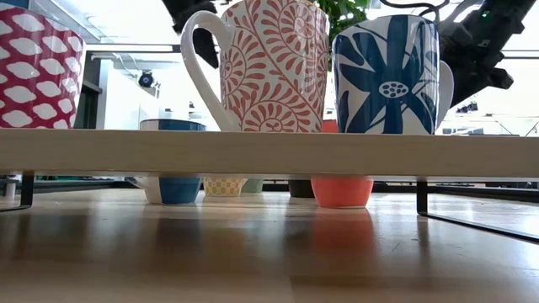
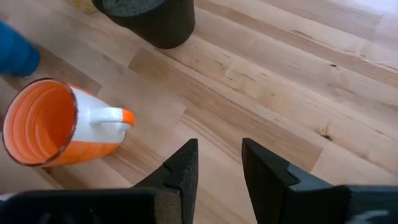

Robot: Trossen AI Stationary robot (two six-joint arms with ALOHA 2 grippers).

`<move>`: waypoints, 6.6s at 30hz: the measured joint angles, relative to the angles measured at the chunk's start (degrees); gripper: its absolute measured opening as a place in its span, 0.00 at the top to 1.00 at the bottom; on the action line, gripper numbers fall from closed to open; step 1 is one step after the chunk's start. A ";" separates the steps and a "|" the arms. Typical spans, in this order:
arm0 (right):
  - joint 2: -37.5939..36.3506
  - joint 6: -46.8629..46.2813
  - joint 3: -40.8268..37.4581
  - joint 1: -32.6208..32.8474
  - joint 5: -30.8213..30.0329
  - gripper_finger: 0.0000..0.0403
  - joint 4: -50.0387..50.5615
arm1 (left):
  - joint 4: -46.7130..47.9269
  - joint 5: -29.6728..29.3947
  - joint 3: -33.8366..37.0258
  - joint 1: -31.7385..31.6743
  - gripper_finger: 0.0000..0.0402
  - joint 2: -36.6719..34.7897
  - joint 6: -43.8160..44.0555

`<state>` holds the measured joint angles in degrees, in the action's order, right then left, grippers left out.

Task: Place coffee mugs
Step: Put the green mug on the shelf

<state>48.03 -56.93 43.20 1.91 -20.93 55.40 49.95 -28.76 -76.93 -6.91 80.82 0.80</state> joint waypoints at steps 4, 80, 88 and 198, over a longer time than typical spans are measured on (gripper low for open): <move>0.00 0.00 0.00 0.00 -0.28 0.74 0.00 | -8.85 14.58 -0.02 -9.27 0.81 0.96 -1.50; 0.00 -1.07 0.00 -0.01 0.37 0.74 -2.96 | -14.71 15.33 -8.44 -30.98 0.68 28.06 15.60; 0.00 -1.07 0.00 0.00 0.35 0.74 -2.95 | -11.76 16.37 -8.44 -30.96 0.68 28.06 15.72; 0.00 1.96 0.02 0.00 6.55 0.74 -2.95 | 6.46 16.22 -8.85 -8.12 1.00 -4.68 18.91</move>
<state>48.03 -54.97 43.22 1.91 -14.38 52.45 56.42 -12.53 -85.78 -15.03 76.14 19.71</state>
